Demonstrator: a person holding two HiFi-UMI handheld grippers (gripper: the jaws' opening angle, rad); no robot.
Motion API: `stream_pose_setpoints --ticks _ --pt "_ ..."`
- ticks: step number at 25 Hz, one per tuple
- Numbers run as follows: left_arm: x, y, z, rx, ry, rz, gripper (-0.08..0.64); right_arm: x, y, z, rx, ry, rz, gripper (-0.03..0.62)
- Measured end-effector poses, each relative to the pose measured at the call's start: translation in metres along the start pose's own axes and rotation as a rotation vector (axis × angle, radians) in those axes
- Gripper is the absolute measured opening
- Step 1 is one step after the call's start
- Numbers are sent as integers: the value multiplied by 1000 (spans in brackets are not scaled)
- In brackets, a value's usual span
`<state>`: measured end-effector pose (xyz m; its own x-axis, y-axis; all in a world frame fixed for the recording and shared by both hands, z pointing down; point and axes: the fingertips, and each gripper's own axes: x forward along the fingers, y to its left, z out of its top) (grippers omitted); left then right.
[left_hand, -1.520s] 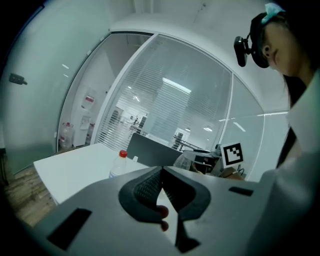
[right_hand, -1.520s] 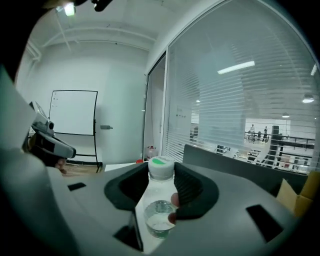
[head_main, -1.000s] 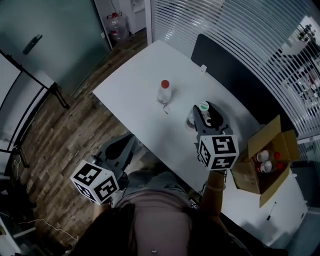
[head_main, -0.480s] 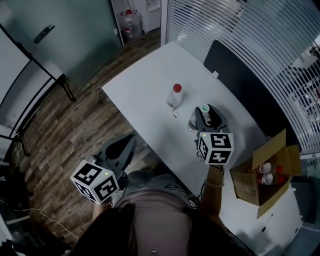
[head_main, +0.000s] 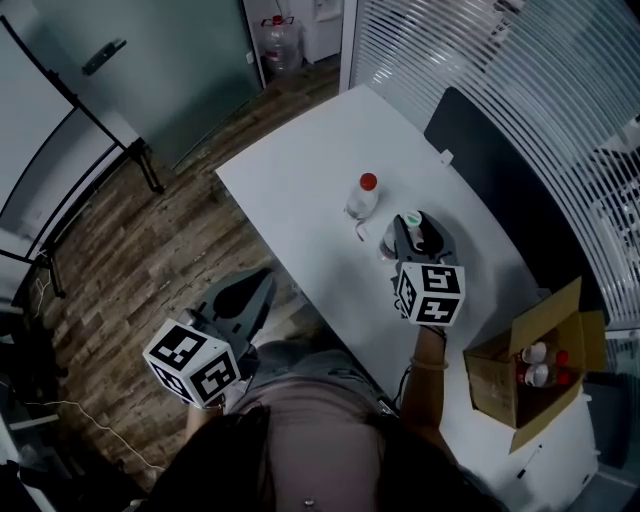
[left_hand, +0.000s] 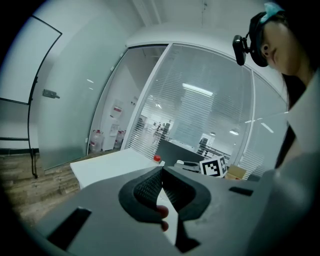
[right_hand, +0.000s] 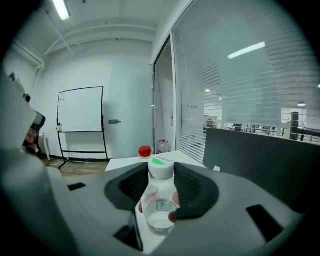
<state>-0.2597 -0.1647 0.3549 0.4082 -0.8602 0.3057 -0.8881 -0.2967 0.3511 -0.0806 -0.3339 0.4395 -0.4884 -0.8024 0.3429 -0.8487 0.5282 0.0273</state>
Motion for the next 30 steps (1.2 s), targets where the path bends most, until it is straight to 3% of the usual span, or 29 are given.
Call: stream_pose_setpoints --ticks 17,30 --pt "10 -4 1 12 29 4 9 10 -2 -18 23 -36 -8 173" --pt "21 -15 1 37 27 -58 9 -1 -3 -24 64 -14 -5 175"
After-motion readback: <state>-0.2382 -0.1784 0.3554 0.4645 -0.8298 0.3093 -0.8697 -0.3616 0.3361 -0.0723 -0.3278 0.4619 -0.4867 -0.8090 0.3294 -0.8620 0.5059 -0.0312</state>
